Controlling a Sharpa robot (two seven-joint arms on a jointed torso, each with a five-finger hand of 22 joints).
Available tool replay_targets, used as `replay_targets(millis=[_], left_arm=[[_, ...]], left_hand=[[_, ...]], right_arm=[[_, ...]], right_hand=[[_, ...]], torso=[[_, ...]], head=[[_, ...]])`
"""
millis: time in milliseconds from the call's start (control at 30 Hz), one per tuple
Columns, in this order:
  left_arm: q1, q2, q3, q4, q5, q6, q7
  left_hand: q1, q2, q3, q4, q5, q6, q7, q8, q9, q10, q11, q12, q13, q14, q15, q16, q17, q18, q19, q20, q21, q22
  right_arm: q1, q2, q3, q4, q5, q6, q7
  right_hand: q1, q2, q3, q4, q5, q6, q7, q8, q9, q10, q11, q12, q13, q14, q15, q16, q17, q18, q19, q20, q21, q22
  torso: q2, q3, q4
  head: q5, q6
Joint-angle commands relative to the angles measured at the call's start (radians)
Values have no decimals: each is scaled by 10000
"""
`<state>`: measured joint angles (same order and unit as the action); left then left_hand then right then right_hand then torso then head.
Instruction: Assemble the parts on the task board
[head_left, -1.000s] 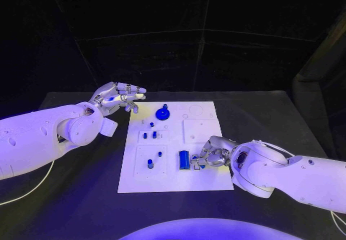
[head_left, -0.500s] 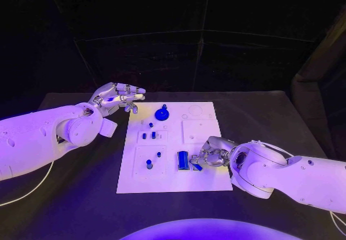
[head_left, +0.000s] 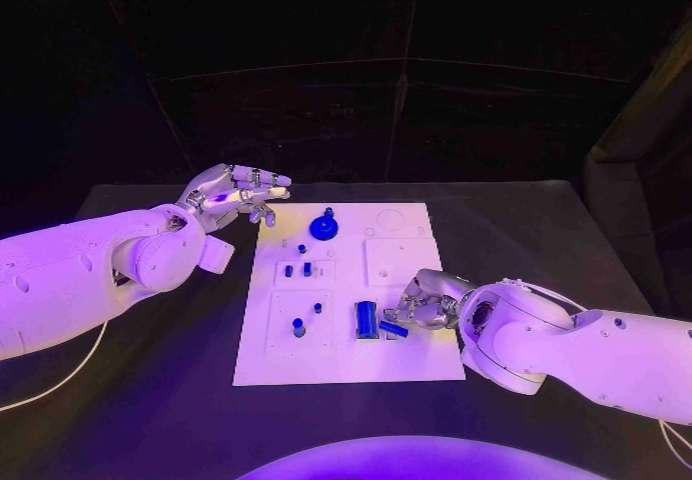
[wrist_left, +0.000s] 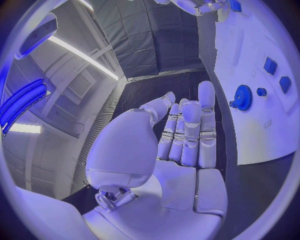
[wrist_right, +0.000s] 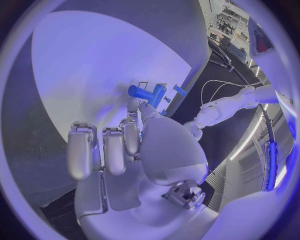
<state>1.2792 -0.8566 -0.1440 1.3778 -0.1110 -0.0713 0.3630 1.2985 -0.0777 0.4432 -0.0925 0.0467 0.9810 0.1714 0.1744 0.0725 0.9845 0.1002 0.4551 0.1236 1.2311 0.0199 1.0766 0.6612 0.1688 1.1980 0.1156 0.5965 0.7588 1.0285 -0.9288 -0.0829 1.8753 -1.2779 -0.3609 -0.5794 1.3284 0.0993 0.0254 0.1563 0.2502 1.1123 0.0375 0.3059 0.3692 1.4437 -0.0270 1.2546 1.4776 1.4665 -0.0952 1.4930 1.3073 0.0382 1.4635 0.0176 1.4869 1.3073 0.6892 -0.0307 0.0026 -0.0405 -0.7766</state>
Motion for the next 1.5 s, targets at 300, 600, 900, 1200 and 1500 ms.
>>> replay_targets(millis=[300,600,900,1200,1500], left_arm=[[13,-19,7,26,31,112,42],[13,-20,7,22,31,117,36],[13,-22,7,23,31,134,22],[13,-26,7,23,31,145,22],[13,-31,6,28,31,154,23]], left_hand=[[11,46,-54,-11,56,-59,36,26,-14,-78,25,33,14,-53,-15,-8,-10,142,7,19,-36,-14],[18,56,-58,-19,55,-68,39,38,-15,-100,27,63,15,-61,-15,-3,-38,142,15,19,-47,-25],[18,56,-58,-19,55,-68,39,38,-15,-100,27,63,15,-61,-15,-3,-38,142,15,19,-47,-25],[18,56,-58,-19,55,-68,39,38,-15,-100,27,63,15,-61,-15,-3,-38,142,15,19,-47,-25],[17,59,-59,-18,55,-70,40,40,-15,-104,28,67,14,-61,-14,-2,-41,142,17,19,-49,-26]], right_arm=[[9,-18,0,-1,-308,-48,-72],[10,-104,0,26,-323,-595,496],[10,-219,0,121,-628,235,866],[9,-315,0,246,-2040,1077,633],[8,-247,-1,266,-2893,1260,425]], right_hand=[[-45,-96,187,48,-82,-101,38,-24,45,100,-61,-118,-1234,785,-12,31,1348,-94,560,-49,43,1470],[-1618,-1128,-732,904,954,-917,465,-662,-198,-35,299,-370,-1345,791,270,50,1384,-84,527,156,-5,1414],[-1689,-1367,-1349,1081,442,-994,565,-919,-383,-105,403,-421,-1357,787,379,46,1378,-74,513,307,-19,1402],[-706,-1531,-1580,437,301,-684,504,-888,-440,-127,352,-417,-1343,782,342,36,1369,-74,511,288,-18,1414],[-210,-1425,-1552,99,88,-539,472,-849,-459,-129,316,-421,-1342,783,312,37,1377,-81,522,258,-3,1442]], torso=[[-10,-1,1],[-6,3,-6],[1,4,-3],[-13,-2,4],[-5,-4,4]], head=[[-7,-23],[-2,4],[2,-9],[-7,-38],[9,-32]])
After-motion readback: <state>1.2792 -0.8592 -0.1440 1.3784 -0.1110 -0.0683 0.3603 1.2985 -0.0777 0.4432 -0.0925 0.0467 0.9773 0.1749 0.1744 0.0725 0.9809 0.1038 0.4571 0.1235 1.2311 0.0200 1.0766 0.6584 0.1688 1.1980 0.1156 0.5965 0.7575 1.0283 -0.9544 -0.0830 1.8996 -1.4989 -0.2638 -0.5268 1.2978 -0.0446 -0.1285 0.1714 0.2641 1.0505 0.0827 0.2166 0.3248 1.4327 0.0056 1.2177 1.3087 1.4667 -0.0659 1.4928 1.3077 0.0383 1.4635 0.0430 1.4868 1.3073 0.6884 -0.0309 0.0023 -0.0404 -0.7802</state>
